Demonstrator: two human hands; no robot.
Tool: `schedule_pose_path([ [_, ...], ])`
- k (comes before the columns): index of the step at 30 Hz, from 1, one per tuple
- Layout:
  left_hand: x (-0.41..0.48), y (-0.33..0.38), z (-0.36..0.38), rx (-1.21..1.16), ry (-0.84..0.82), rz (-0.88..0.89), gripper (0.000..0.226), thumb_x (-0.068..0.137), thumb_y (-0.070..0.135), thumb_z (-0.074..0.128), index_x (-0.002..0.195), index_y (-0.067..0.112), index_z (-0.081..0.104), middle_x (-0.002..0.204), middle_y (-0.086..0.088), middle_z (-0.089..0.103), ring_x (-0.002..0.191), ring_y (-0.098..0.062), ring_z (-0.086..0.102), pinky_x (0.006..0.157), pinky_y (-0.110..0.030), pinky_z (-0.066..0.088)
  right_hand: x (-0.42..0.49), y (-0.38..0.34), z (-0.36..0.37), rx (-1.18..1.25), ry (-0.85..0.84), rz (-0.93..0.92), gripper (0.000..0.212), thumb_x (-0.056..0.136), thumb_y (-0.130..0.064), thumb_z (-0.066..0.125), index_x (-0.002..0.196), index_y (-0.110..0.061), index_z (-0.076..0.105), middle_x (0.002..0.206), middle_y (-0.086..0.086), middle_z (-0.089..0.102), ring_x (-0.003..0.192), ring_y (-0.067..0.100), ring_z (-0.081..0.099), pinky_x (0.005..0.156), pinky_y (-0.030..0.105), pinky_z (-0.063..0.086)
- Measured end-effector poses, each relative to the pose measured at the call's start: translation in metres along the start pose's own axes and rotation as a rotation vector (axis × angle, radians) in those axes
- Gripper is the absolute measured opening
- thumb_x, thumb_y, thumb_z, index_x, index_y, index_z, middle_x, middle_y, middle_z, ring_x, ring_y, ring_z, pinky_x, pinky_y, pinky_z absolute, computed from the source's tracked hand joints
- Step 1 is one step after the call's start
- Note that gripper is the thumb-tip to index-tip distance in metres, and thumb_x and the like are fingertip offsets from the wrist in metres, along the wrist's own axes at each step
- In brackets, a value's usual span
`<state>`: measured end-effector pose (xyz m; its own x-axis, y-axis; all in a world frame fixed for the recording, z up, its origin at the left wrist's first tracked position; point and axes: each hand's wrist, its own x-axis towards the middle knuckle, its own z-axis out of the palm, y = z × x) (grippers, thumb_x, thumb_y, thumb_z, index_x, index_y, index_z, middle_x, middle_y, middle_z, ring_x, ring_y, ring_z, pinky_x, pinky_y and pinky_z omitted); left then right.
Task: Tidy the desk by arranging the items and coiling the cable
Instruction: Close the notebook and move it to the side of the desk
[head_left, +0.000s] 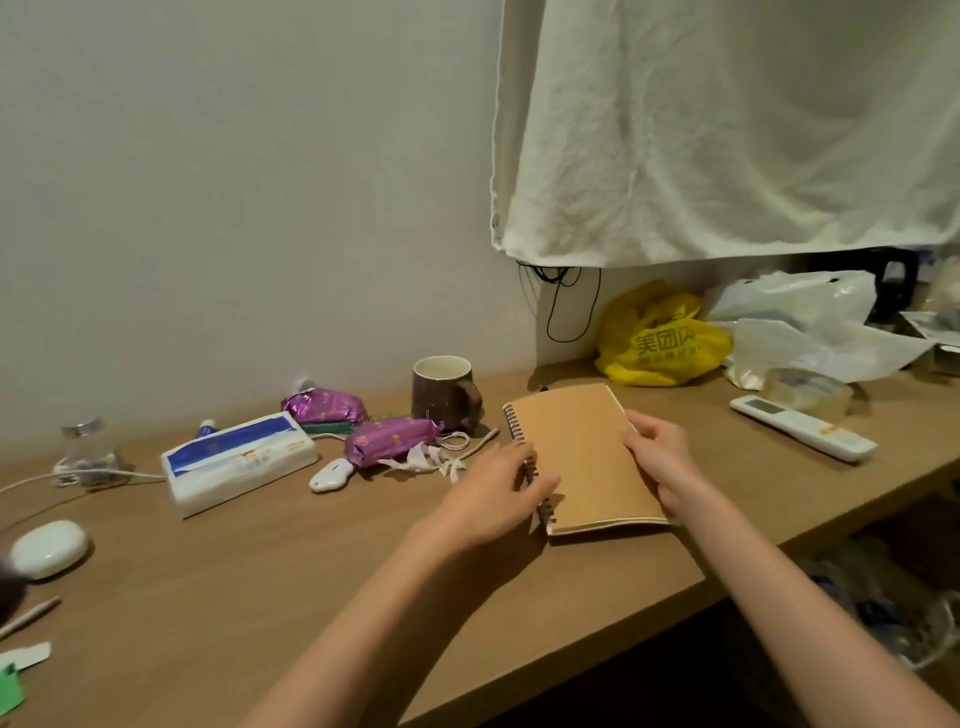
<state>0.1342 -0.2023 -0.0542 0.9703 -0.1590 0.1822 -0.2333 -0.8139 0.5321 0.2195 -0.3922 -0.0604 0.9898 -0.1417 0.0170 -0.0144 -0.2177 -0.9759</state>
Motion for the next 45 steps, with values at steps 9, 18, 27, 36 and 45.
schedule_pose_path([
  [9, 0.022, 0.002, 0.036, 0.197, -0.162, -0.074, 0.109, 0.073, 0.076, 0.050, 0.149, 0.010, 0.008, 0.158, -0.010, 0.006, 0.146, -0.024, 0.000, 0.116, -0.038, 0.014, 0.053, 0.014, 0.008, -0.276, -0.036, -0.021, 0.034, 0.095, -0.014, 0.049, 0.127, -0.009, 0.059, 0.126, 0.008, 0.062, 0.109, 0.024, 0.056, 0.098, 0.040, 0.045],
  [18, 0.038, -0.016, 0.042, 0.173, -0.137, -0.070, 0.099, 0.076, 0.079, 0.040, 0.151, 0.022, 0.008, 0.159, -0.008, -0.002, 0.146, -0.020, -0.006, 0.117, -0.036, 0.005, 0.076, 0.021, 0.017, -0.866, -0.057, -0.093, 0.044, 0.100, -0.036, 0.036, 0.141, -0.025, 0.044, 0.146, 0.015, 0.035, 0.133, 0.035, 0.030, 0.109, 0.043, 0.026],
  [27, 0.036, -0.029, 0.038, 0.072, -0.102, -0.013, 0.114, 0.066, 0.081, 0.051, 0.151, 0.020, 0.005, 0.159, 0.002, 0.010, 0.146, -0.014, 0.007, 0.119, -0.035, 0.014, 0.017, 0.006, -0.001, -1.021, -0.295, -0.405, 0.046, 0.095, -0.048, 0.044, 0.140, -0.042, 0.040, 0.154, -0.002, 0.030, 0.140, 0.025, 0.025, 0.113, 0.048, 0.021],
  [36, 0.028, -0.042, 0.031, 0.229, -0.083, 0.049, 0.072, 0.091, 0.061, 0.034, 0.150, 0.024, 0.016, 0.158, 0.005, 0.016, 0.145, -0.014, 0.010, 0.119, -0.035, 0.010, -0.017, 0.025, -0.011, -1.080, -0.420, -0.461, 0.052, 0.091, -0.060, 0.037, 0.141, -0.054, 0.025, 0.159, -0.004, 0.016, 0.146, 0.029, 0.014, 0.117, 0.044, 0.014],
  [45, 0.028, -0.043, 0.036, 0.264, -0.014, 0.024, 0.060, 0.094, 0.055, 0.031, 0.148, 0.029, 0.024, 0.157, 0.007, 0.020, 0.145, -0.013, 0.012, 0.119, -0.034, 0.008, 0.051, 0.030, 0.001, -0.916, -0.430, -0.484, 0.041, 0.094, -0.054, 0.038, 0.135, -0.050, 0.041, 0.156, -0.003, 0.026, 0.146, 0.025, 0.017, 0.119, 0.047, 0.011],
])
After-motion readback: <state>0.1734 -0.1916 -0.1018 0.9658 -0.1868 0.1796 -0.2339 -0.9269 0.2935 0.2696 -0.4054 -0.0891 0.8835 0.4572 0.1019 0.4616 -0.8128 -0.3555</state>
